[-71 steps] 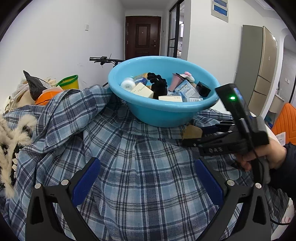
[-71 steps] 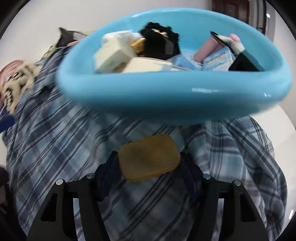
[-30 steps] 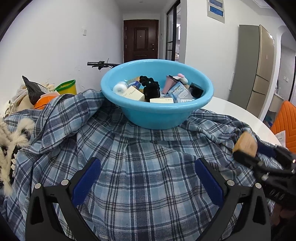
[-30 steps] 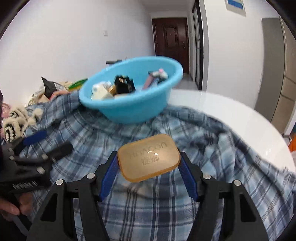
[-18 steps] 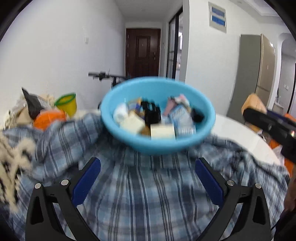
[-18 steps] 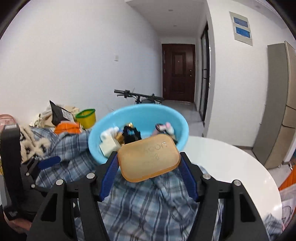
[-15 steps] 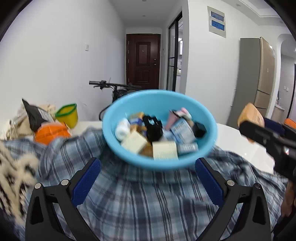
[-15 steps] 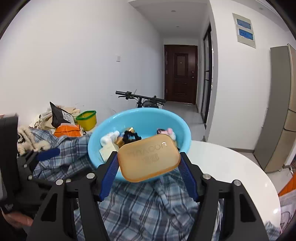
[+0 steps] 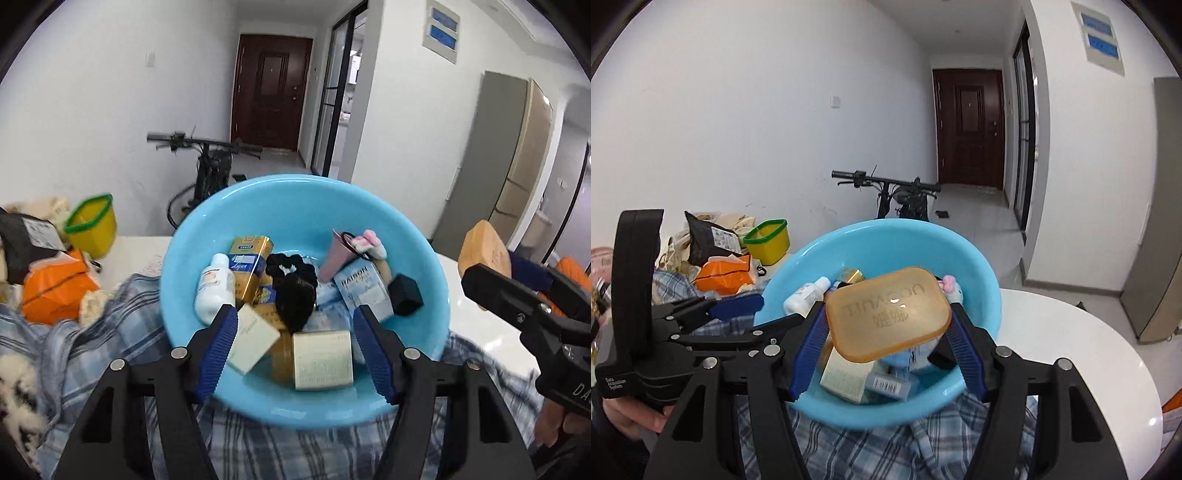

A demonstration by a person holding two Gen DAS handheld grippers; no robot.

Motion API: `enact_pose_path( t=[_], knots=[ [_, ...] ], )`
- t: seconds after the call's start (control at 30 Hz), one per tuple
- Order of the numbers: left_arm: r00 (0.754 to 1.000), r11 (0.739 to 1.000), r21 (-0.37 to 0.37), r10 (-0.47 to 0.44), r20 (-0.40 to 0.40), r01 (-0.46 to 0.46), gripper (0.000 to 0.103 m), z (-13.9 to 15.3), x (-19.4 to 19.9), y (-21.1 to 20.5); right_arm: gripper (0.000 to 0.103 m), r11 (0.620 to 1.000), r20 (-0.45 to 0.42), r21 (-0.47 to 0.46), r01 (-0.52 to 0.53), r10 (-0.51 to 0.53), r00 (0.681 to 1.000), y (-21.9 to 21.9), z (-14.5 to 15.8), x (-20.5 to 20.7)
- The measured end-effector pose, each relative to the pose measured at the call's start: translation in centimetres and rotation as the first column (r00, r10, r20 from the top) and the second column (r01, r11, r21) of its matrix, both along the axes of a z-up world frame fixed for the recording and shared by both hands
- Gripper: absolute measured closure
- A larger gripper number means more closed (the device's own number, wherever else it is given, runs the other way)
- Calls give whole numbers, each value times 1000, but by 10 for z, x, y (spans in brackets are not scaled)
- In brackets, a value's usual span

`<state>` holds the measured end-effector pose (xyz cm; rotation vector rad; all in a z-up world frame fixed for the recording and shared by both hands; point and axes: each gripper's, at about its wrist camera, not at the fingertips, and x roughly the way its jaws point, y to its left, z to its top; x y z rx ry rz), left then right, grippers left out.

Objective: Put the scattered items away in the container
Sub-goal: 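Lift the soap case with the right tool and carry it over the basin, then open the right tool to drop the soap case into the basin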

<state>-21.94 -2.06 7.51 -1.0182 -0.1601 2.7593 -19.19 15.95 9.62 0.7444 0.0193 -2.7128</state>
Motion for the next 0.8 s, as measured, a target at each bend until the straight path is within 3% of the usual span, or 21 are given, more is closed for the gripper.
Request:
enact_pose_path(
  t=[0.13,0.43,0.6,0.7,0.8],
  knots=[
    [999,1000,0,18,46,-18,42,-9,-38,-7,40,999,77,-28,-15,17,997,-1,-5,-47],
    [991,985,-171,37,129,-14,42,-28,-100,7,40,997,309,-83,6,20,951,-8,-34,-151],
    [984,988,-153,32,176,-5,42,-36,-116,7,40,997,375,-83,-4,35,926,-9,-47,-173],
    [983,980,-200,29,180,8,42,-40,-122,14,40,998,388,-56,-12,33,921,-11,-53,-175],
    [980,979,-200,1,199,40,42,-43,-126,18,40,998,401,-59,-8,31,916,-10,-55,-176]
  ],
)
